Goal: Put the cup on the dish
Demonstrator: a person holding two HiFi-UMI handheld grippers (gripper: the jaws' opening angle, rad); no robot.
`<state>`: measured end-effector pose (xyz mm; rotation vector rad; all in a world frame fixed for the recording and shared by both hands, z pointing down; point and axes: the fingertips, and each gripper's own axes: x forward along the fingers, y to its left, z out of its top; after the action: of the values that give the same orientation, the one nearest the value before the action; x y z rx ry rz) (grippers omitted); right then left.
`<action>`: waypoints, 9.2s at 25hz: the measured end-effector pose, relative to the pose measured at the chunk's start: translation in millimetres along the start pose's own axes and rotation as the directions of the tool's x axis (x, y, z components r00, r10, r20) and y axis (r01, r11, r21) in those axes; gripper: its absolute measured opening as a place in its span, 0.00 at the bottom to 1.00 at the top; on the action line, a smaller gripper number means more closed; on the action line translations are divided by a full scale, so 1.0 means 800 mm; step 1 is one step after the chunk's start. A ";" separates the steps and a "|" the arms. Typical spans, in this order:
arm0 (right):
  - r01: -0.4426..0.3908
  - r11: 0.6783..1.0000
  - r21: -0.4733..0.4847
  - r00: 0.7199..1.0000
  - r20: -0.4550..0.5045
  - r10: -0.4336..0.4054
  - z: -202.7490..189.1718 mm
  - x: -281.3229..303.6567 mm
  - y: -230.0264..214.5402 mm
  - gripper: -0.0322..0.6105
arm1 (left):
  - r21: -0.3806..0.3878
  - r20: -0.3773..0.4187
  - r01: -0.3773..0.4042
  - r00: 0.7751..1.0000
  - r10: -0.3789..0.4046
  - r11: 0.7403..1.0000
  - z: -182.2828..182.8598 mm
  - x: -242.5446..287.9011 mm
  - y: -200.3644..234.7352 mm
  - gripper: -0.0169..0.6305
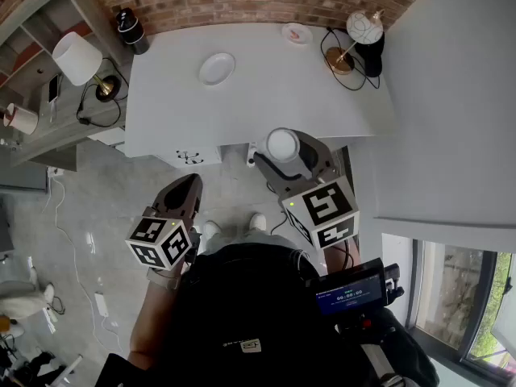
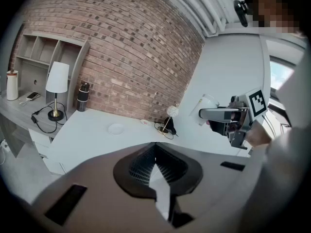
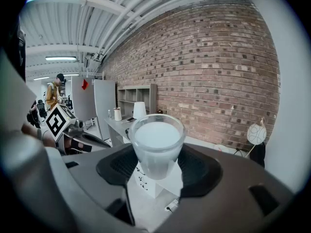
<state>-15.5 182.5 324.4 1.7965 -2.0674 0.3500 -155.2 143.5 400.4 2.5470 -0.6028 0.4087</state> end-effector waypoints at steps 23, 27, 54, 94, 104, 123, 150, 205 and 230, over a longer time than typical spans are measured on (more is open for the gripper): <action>0.014 1.000 0.017 1.000 0.010 -0.015 -0.005 -0.003 -0.021 0.46 | 0.001 -0.018 -0.010 1.000 0.010 1.000 -0.008 0.005 -0.009 0.03; 0.011 1.000 0.025 1.000 0.026 -0.011 -0.003 -0.004 -0.022 0.46 | 0.002 -0.016 -0.018 1.000 0.018 1.000 -0.010 0.003 -0.008 0.03; -0.018 0.999 0.039 0.996 0.092 0.015 -0.002 -0.020 -0.079 0.46 | 0.007 -0.004 -0.086 0.996 0.086 0.996 -0.012 0.031 -0.041 0.03; 0.018 0.996 0.088 0.996 0.084 -0.025 0.026 0.070 -0.144 0.46 | 0.009 0.002 -0.051 0.999 0.051 0.999 0.050 0.108 0.020 0.03; 0.044 0.994 0.102 0.997 0.053 -0.050 0.061 0.148 -0.146 0.45 | -0.011 -0.011 -0.027 1.000 0.027 1.000 0.090 0.128 0.098 0.03; 0.102 0.985 0.138 0.995 -0.007 -0.102 0.099 0.277 -0.120 0.46 | -0.028 -0.024 -0.004 1.000 0.003 1.000 0.148 0.126 0.242 0.03; -0.043 0.995 0.086 0.996 -0.071 0.049 0.086 0.371 -0.169 0.46 | -0.097 -0.009 -0.155 0.988 0.155 0.983 0.163 0.155 0.251 0.03; -0.256 0.967 -0.014 0.917 -0.320 0.238 -0.120 0.631 -0.205 0.46 | -0.215 -0.155 -0.453 0.890 0.428 0.865 0.129 0.188 0.281 0.03; -0.290 0.957 -0.007 0.884 -0.385 0.265 -0.170 0.664 -0.187 0.46 | -0.214 -0.212 -0.504 0.860 0.464 0.837 0.117 0.185 0.291 0.03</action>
<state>88.7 -256.6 670.0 1.2680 -2.0204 0.6484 -125.1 -137.9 470.2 2.0653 -1.1692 0.6425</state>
